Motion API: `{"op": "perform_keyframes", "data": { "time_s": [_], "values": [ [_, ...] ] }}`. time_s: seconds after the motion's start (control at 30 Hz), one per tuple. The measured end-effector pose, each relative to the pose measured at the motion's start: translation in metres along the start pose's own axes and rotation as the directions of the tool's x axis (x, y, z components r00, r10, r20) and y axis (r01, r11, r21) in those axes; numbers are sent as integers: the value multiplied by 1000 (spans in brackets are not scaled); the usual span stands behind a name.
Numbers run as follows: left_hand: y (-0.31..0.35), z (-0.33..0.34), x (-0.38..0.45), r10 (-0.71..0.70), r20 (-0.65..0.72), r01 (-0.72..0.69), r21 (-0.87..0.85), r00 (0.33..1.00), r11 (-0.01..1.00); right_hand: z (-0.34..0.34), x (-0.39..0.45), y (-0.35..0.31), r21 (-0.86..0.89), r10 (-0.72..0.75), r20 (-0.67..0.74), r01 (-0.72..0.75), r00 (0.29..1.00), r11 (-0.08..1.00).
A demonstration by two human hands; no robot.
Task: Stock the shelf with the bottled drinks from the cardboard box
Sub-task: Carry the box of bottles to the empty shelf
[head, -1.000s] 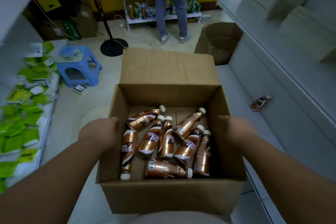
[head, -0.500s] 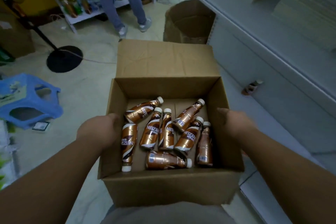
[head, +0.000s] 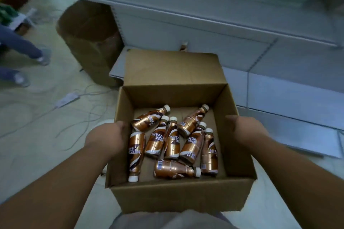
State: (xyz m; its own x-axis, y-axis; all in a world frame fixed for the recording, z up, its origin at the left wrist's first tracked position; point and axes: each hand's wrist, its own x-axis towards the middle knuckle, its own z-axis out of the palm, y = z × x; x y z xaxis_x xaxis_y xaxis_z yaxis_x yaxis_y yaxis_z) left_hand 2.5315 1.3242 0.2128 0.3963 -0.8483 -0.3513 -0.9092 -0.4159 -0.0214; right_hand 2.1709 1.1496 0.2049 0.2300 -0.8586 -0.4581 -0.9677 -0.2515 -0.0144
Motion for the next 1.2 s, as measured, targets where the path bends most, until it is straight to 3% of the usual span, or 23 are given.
{"op": "perform_keyframes", "data": {
  "time_s": [0.23, 0.53, 0.67, 0.9, 1.07, 1.2],
  "values": [
    [118, -7, 31, 291, 8, -291, 65, 957, 955, 35, -79, 110, 157, 325, -52, -314, 944, 936],
    [248, -28, 73, 621, 43, -615, 204, 783, 762, 76, -148, 177, 295, 647, -24, -613, 762, 733],
    [293, -22, 109, 732, 129, -740, 195, 670, 643, 90, -157, 170, 352, 787, 46, -747, 616, 564],
    [352, -20, 180, 898, 231, -909, 281, 376, 308, 124, -157, 93, 453, 918, 217, -867, 332, 206],
    [351, -2, 193, 900, 292, -906, 369, 325, 207, 165, -142, 53, 517, 913, 271, -846, 304, 128],
    [338, 61, 197, 898, 318, -890, 431, 303, 147, 239, -128, 29, 529, 907, 309, -844, 288, 88]
  ]
}}
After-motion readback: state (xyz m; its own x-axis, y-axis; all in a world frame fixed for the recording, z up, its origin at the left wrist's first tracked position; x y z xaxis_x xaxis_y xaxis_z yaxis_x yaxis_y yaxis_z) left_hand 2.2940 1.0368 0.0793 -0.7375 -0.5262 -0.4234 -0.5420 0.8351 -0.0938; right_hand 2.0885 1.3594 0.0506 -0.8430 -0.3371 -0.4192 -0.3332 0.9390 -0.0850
